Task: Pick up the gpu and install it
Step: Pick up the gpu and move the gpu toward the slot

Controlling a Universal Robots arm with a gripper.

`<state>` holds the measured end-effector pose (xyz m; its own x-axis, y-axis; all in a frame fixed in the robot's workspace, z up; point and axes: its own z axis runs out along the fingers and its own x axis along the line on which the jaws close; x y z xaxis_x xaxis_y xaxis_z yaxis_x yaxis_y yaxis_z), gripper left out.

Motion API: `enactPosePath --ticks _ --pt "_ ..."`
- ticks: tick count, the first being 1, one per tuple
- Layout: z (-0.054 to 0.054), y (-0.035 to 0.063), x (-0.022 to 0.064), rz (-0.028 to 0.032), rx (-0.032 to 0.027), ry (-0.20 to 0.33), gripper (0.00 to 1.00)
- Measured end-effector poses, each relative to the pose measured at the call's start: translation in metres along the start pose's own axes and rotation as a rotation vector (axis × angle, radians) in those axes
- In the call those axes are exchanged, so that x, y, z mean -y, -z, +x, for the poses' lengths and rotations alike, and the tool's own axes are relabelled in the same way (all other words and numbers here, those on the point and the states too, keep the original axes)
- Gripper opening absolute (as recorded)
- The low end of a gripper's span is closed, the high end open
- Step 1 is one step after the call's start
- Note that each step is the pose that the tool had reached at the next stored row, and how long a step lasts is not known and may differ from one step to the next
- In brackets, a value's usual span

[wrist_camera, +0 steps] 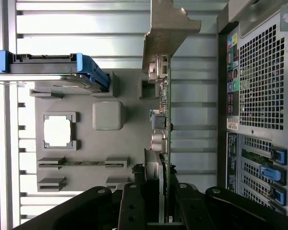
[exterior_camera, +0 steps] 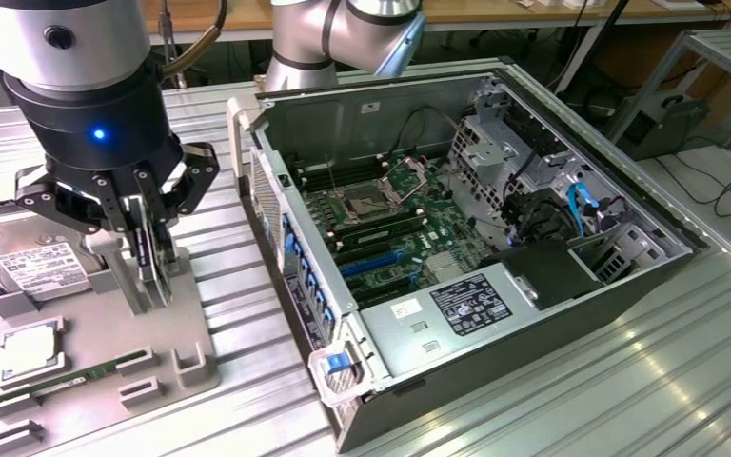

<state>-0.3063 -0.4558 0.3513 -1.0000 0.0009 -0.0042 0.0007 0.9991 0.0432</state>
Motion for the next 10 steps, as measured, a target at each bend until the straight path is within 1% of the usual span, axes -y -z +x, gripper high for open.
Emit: enactPosePath --ticks 10 --pt "0.0 0.0079 -0.0003 -0.0001 0.0001 0.0 0.28"
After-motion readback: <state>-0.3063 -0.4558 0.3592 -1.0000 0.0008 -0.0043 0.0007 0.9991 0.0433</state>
